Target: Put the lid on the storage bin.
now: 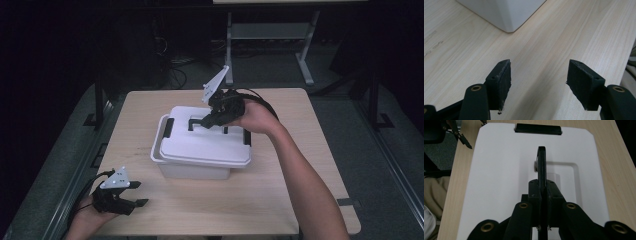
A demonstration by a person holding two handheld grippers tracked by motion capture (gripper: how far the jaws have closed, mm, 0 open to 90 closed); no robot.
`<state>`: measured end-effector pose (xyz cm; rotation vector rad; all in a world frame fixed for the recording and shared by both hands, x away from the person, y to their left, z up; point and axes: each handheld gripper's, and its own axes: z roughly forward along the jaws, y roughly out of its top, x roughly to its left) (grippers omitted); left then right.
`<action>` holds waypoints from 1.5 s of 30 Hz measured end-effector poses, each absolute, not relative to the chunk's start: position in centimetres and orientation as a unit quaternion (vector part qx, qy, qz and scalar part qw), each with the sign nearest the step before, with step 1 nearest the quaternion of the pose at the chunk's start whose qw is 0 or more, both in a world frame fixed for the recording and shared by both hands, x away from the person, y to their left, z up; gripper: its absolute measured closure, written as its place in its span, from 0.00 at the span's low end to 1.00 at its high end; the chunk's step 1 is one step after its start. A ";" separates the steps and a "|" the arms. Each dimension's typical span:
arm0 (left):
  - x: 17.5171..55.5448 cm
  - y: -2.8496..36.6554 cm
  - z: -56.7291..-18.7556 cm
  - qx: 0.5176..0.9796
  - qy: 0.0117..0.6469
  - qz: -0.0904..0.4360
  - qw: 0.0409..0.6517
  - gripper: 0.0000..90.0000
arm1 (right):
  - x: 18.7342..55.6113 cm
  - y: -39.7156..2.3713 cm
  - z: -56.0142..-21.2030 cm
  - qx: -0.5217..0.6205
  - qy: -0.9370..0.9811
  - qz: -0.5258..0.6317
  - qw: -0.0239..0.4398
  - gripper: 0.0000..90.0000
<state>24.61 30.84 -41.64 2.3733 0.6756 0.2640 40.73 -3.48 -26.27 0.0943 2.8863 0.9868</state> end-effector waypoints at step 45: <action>24.6 31.3 -41.3 0.899 0.262 0.101 0.336 0.39 | 43.4 0.4 -29.1 0.021 0.944 0.330 0.018 0.93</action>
